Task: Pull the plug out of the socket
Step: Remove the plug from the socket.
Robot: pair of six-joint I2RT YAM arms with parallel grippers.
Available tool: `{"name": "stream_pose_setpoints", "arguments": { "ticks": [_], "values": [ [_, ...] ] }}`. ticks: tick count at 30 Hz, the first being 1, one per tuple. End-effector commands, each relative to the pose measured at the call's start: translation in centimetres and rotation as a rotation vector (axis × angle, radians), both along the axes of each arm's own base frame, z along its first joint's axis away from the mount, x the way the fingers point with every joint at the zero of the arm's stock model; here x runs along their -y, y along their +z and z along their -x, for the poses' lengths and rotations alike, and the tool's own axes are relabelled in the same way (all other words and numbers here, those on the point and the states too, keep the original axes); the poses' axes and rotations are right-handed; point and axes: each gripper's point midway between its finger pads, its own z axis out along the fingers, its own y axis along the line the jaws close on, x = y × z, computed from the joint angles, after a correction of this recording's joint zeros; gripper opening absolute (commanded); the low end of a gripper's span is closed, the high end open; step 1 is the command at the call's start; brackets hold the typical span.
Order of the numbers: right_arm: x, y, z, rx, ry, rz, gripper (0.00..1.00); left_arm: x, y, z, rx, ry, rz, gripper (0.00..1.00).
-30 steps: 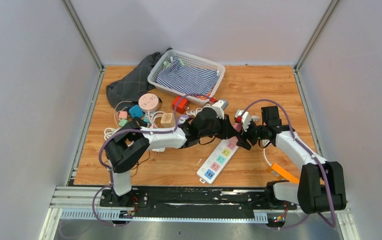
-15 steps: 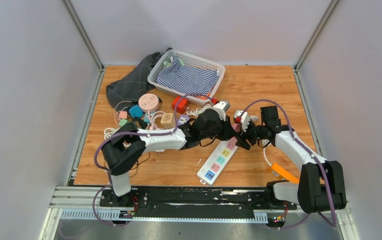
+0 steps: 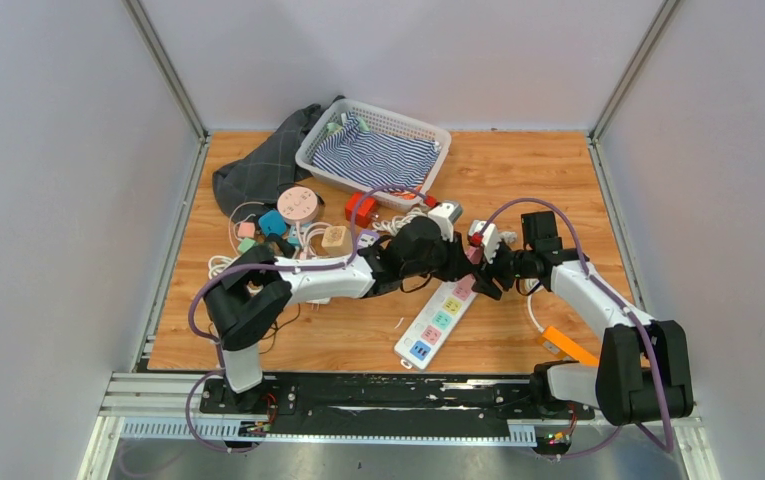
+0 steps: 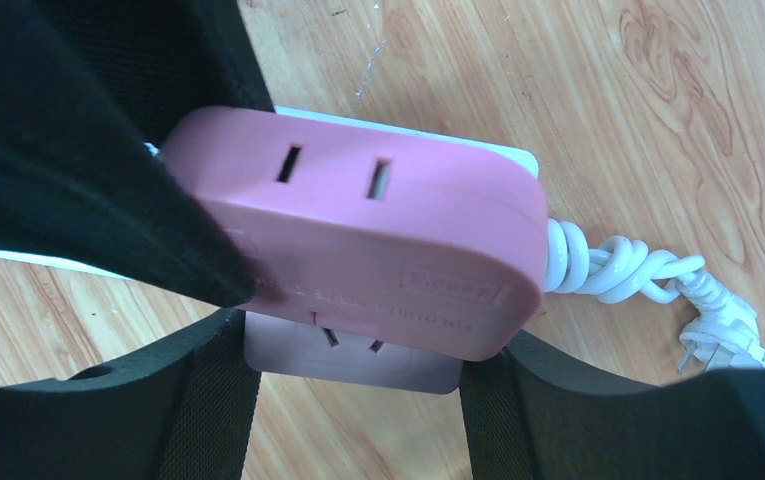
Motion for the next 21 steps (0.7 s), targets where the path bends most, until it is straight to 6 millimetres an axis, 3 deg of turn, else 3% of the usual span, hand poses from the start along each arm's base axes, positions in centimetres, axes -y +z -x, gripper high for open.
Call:
{"name": "stream_pose_setpoints", "arguments": {
  "ticks": [1,5,8,12,21],
  "values": [
    [1.8,-1.8,0.4,-0.042,-0.024,0.104,0.19,-1.6,0.7,0.2,0.172,0.028,-0.097,0.00],
    [1.9,-1.9,0.4,-0.046,-0.023,0.110,0.18,-1.5,1.0,0.6,0.116,0.013,-0.058,0.00],
    [2.0,-2.0,0.4,-0.051,-0.023,0.116,0.17,0.2,1.6,2.4,-0.062,-0.092,0.053,0.00],
    [2.0,-2.0,0.4,-0.054,-0.024,0.121,0.17,1.7,3.8,4.1,-0.164,-0.170,0.196,0.00],
    [2.1,-2.1,0.5,-0.064,-0.021,0.125,0.15,2.0,6.3,4.9,-0.261,-0.196,0.353,0.00]
  ]
}}
